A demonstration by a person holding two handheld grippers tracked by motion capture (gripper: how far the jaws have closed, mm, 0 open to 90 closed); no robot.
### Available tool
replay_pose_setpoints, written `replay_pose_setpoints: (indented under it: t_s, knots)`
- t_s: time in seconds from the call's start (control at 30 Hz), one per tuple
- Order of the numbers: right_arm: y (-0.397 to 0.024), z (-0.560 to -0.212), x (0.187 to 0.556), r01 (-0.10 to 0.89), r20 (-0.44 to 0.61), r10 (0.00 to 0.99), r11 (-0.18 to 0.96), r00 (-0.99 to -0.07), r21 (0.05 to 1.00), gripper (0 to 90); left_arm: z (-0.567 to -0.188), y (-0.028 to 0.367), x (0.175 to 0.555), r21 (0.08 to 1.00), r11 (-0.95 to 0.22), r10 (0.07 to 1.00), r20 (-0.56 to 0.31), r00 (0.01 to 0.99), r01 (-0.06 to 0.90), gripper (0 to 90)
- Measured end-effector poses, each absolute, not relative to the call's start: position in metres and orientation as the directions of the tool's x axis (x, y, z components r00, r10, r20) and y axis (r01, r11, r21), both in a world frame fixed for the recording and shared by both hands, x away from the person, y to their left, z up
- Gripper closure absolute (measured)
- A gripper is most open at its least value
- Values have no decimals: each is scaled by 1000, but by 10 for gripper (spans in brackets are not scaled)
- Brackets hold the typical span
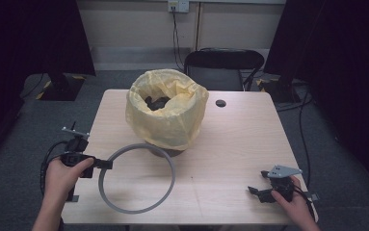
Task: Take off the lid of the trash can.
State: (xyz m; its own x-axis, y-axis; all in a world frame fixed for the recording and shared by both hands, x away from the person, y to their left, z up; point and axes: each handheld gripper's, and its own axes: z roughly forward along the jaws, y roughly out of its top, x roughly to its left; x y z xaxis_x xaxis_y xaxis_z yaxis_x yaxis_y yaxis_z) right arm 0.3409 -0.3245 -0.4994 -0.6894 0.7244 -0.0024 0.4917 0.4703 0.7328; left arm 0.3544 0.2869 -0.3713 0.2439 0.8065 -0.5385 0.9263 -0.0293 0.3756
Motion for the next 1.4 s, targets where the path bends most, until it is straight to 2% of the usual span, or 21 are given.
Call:
replay_pose_setpoints:
  t_s: [0.47, 0.67, 1.4]
  knots:
    - [-324, -499, 341, 492, -2, 725, 470, -689, 733, 135, -405, 281, 361, 358, -31, 844, -491, 216, 933, 827]
    - [-324, -499, 341, 492, -2, 724, 470, -690, 733, 135, -418, 282, 366, 339, -10, 847, -497, 188, 941, 827]
    - [-325, -499, 341, 492, -2, 724, 471, -690, 733, 135, -441, 284, 368, 346, -6, 887, -432, 165, 938, 824]
